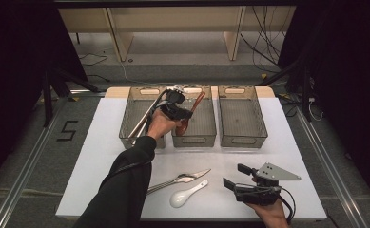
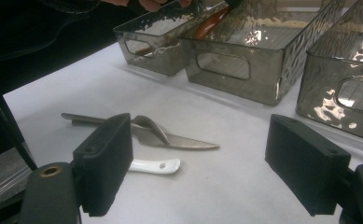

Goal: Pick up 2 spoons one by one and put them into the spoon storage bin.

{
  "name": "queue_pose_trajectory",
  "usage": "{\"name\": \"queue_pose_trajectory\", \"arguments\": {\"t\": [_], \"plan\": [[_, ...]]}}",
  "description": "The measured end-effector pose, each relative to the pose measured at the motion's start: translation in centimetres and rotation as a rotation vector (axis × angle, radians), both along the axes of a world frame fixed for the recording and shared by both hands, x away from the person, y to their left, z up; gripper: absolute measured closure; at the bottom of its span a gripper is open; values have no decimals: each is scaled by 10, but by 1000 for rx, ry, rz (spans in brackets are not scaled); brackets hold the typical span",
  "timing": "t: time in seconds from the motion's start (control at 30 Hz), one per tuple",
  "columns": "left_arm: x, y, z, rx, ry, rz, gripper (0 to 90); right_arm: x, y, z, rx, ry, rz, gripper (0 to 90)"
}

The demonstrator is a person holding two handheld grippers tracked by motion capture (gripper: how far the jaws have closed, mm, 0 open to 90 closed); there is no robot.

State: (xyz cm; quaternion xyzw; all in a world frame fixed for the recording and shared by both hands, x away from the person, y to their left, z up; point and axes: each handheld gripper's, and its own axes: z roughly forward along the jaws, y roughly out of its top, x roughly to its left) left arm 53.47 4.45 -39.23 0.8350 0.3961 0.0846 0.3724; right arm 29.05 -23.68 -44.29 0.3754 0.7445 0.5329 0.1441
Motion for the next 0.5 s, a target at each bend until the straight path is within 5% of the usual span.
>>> {"name": "queue_pose_trajectory", "arguments": {"t": [0.23, 0.5], "plan": [[0, 2, -2, -13, 10, 8, 748, 0, 0, 0, 2, -1, -1, 237], [-6, 7, 6, -4, 44, 3, 543, 0, 0, 0, 1, -1, -2, 237]]}}
